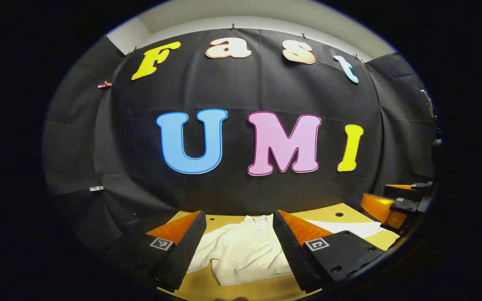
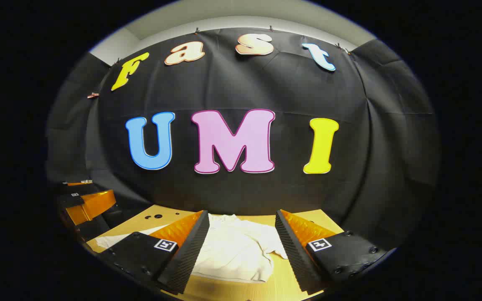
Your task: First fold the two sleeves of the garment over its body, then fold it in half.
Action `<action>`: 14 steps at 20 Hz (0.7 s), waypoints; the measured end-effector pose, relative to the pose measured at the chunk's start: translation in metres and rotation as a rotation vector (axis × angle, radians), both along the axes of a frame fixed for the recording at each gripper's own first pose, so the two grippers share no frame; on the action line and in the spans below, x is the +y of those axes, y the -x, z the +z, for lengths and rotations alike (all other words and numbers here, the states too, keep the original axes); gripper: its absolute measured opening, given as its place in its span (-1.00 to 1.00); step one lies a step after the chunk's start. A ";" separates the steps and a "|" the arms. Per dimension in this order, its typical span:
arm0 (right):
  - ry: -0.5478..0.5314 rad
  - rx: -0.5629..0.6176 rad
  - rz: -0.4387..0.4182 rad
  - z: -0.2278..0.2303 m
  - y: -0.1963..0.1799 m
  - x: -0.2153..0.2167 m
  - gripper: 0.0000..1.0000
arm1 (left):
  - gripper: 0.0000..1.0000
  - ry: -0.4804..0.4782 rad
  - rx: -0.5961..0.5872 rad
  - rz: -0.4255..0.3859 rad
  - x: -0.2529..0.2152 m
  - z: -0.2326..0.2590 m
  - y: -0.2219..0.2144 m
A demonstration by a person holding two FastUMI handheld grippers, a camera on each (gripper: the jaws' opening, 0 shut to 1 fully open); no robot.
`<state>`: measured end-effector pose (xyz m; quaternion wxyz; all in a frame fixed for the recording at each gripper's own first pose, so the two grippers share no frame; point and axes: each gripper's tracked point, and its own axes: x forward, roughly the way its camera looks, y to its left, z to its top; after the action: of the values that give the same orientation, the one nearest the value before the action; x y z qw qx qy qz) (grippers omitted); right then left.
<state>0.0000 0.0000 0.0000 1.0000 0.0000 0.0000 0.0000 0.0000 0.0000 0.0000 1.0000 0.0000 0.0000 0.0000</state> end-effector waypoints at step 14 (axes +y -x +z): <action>0.002 0.053 -0.036 -0.018 -0.016 -0.002 0.93 | 0.96 0.020 0.045 -0.030 0.009 -0.013 -0.024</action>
<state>0.0159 -0.0018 -0.0175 0.9995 -0.0009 0.0267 -0.0179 0.0243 0.0092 -0.0127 0.9996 -0.0102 0.0223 -0.0149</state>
